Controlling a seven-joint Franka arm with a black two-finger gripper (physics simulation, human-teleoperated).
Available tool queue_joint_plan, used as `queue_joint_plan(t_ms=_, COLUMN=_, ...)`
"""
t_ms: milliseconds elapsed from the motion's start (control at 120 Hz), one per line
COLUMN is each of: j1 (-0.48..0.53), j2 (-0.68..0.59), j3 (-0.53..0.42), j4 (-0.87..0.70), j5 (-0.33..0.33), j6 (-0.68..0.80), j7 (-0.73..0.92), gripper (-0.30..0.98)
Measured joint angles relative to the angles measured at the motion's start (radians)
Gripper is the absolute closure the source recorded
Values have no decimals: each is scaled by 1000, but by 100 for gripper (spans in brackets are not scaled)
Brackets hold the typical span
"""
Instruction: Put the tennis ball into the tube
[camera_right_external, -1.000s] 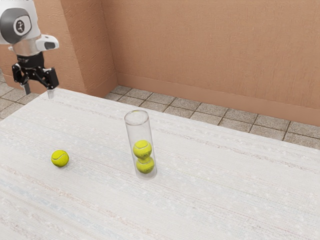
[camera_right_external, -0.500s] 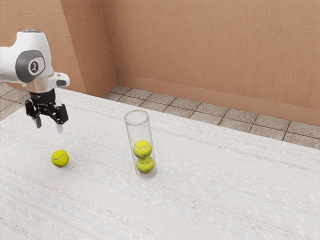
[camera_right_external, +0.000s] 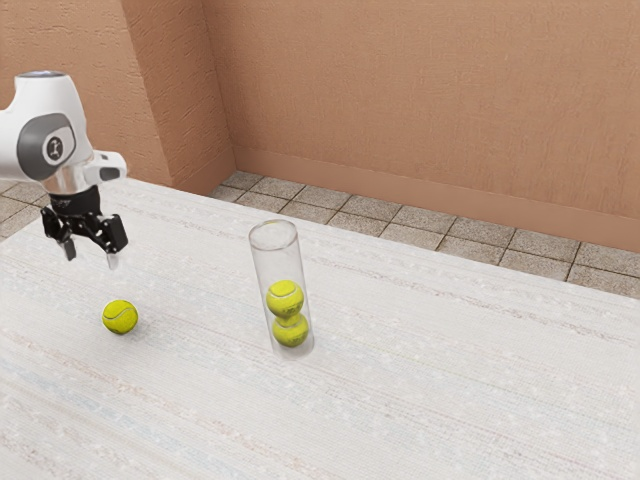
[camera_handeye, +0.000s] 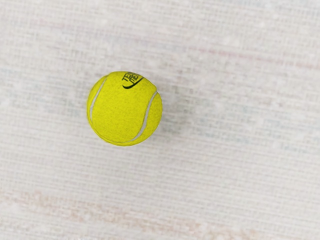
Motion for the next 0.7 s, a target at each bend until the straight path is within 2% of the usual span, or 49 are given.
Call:
queue_joint_plan(t_ms=475, j1=238, j2=15, j3=2, j4=-67, j5=-3, j6=54, j7=27, gripper=0)
queue_joint_plan(t_ms=700, j1=365, j2=40, j3=-28, j4=-48, j5=-4, j6=98, j7=48, gripper=0)
